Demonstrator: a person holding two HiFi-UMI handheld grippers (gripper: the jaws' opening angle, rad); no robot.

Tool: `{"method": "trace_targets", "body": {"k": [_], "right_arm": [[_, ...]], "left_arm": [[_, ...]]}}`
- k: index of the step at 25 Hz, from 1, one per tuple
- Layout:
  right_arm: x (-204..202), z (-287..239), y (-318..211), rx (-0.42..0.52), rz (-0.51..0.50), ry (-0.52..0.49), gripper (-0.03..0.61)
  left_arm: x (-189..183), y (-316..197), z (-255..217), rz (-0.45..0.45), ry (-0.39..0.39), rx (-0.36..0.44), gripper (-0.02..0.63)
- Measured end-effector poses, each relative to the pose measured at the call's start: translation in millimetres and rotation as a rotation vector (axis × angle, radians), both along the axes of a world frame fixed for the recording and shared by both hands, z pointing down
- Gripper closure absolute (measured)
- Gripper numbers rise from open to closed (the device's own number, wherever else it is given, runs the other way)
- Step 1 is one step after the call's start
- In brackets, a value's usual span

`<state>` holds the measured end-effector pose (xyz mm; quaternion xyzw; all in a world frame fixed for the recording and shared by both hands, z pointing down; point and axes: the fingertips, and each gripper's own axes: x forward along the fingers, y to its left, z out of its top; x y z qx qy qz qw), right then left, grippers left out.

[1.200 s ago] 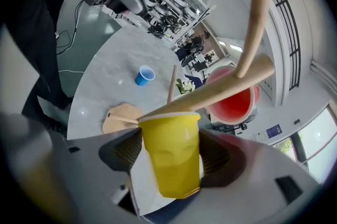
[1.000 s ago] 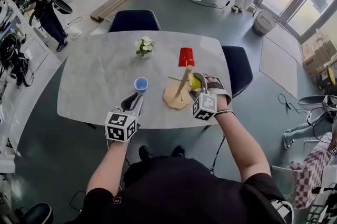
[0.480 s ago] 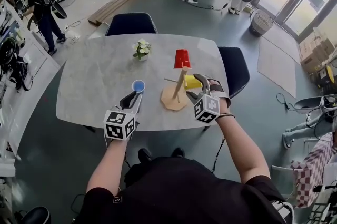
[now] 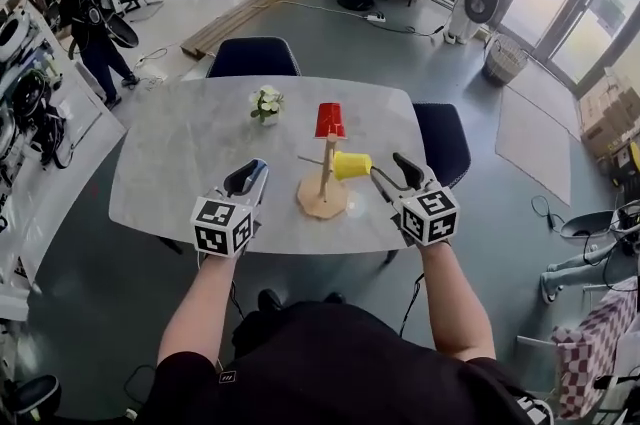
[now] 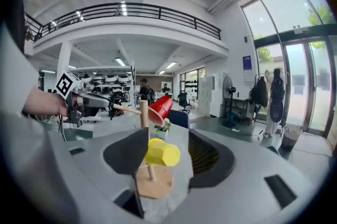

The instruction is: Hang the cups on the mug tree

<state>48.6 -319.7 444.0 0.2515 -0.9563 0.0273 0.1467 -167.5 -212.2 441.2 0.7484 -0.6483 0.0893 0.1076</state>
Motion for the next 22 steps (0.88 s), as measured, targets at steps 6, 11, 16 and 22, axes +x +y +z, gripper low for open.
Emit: {"method": "trace_targets", "body": {"k": [6,11,16,22], "right_arm": [[9.3,-1.4,16.2,-0.008,0.017,-0.122,0.472],[0.4,1.9,26.1,-0.018,0.047,-0.166,0.548],[-22.3,7.8,39.3,-0.033,0.128,-0.174,0.560],[-77.6,32.0,57.5,-0.048,0.271,-0.138,0.561]], "left_arm": [[8.3,10.4,-7.3,-0.013,-0.004,-0.006,0.529],[0.3,13.1,-4.3,0.046,-0.040,-0.006,0.528],[-34.7,19.1,5.5,0.104,0.002,-0.010,0.512],[-89.7,31.6,27.2,0.223,0.011,-0.037,0.477]]}}
